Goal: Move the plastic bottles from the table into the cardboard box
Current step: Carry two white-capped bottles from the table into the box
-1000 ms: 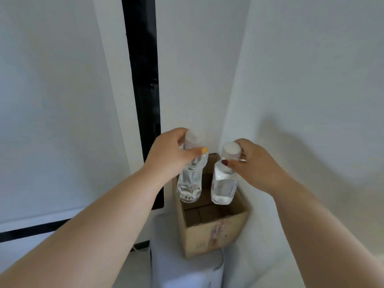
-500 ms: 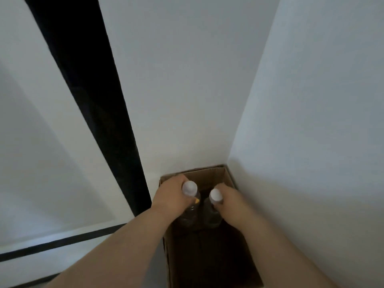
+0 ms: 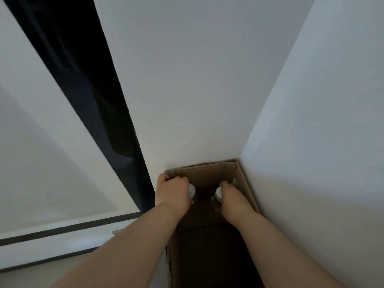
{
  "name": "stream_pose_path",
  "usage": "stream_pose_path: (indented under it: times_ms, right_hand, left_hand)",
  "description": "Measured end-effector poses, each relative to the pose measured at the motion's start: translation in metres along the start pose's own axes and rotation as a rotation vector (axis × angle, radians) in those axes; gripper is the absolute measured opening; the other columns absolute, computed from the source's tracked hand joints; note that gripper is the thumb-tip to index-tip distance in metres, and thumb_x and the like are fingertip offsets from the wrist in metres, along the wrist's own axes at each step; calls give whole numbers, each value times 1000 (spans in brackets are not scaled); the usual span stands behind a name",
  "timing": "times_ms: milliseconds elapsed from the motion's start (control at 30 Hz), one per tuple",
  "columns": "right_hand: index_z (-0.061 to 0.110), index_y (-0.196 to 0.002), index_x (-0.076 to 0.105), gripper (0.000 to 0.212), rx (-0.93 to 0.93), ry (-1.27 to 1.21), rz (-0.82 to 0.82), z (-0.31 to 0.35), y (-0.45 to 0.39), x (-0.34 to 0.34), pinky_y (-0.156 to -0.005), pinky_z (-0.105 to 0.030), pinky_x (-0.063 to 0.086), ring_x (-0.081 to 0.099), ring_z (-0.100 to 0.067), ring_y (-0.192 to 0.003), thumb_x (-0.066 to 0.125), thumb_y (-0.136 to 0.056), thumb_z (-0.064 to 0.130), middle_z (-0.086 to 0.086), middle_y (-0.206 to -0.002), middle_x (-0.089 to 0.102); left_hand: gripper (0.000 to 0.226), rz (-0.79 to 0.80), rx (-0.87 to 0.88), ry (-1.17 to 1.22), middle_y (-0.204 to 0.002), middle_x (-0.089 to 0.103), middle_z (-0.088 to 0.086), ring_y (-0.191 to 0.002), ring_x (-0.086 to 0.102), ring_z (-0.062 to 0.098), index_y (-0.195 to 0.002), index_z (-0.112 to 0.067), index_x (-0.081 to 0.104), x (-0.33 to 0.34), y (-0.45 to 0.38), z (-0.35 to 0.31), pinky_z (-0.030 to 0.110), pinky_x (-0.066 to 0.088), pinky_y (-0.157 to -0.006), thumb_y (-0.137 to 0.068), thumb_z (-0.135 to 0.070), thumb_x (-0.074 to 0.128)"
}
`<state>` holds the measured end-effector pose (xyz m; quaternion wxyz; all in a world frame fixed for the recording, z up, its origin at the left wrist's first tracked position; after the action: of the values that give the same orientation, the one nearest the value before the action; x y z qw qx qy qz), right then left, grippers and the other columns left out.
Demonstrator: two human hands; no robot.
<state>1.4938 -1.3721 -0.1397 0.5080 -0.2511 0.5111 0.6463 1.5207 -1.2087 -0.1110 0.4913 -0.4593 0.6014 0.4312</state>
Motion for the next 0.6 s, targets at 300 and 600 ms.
stream_pose_path:
  times_ms: [300,600]
  right_hand:
    - [8,-133,45,44,26,-19,-53,-1,-8,-3,-107,-33,39,51,-29,-129,53,-91,-5,-14,-140,51]
    - [14,-151,30,71,0,10,-126,5,-2,-14,-107,-35,40,47,-31,-130,59,-89,-2,-11,-150,35]
  left_hand:
    - [18,9,-35,-41,-96,66,-5,-92,63,20,-99,-26,56,0,-3,0,30,22,-99,-84,-30,65]
    - [45,2,28,3,-126,60,-2,-111,59,21,-124,-23,52,-6,2,-1,31,26,-105,-83,-34,68]
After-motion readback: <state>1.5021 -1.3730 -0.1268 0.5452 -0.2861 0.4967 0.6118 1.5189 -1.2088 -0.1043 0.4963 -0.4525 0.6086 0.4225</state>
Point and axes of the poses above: each hand's wrist, its own y-axis away from the middle knuckle, its own x-axis out of the palm, z = x × y, the point moved 9 cm from there along -y, towards the middle knuckle
